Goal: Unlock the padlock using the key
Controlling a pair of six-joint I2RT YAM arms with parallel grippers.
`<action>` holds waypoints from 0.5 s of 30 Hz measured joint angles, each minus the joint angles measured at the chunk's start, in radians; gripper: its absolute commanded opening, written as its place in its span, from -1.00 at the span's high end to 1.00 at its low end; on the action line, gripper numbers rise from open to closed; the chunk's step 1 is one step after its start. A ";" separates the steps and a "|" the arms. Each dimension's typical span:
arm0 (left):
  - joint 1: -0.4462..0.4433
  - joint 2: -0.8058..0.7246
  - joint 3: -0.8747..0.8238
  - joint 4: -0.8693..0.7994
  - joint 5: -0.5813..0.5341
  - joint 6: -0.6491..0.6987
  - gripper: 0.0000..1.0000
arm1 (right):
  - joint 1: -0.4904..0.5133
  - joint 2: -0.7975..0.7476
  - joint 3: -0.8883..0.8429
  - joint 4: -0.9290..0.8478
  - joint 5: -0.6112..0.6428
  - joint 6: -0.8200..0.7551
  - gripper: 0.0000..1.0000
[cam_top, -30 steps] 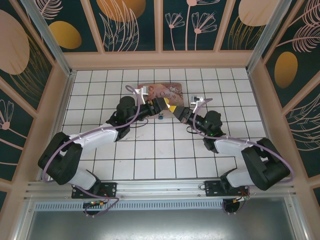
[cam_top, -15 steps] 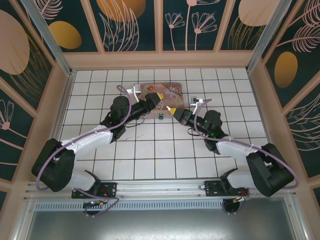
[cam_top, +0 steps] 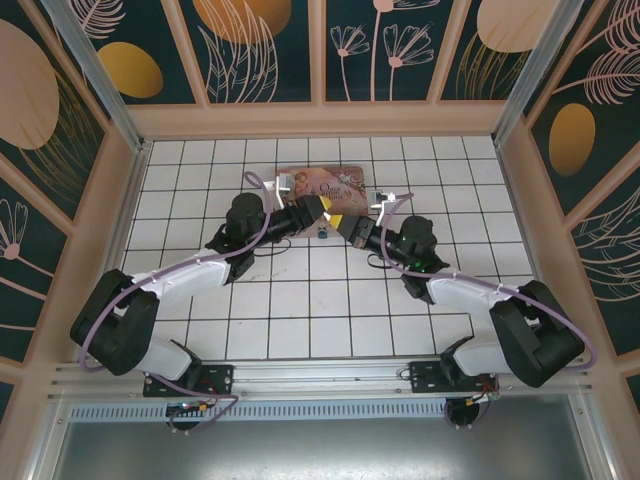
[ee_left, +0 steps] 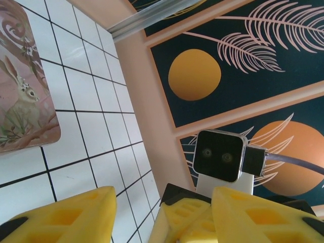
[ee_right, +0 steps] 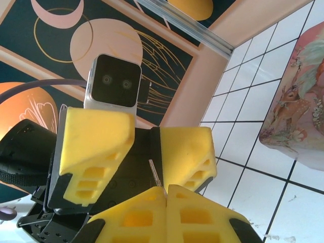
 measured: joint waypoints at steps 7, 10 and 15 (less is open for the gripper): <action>0.000 0.000 -0.009 0.023 0.015 0.007 0.26 | 0.010 0.033 0.002 0.004 0.000 0.007 1.00; 0.000 0.000 -0.018 0.023 0.015 0.006 0.36 | 0.011 0.035 0.002 0.005 0.001 0.008 1.00; 0.000 0.000 -0.028 0.031 0.015 0.007 0.53 | 0.012 0.036 0.002 0.005 0.001 0.008 1.00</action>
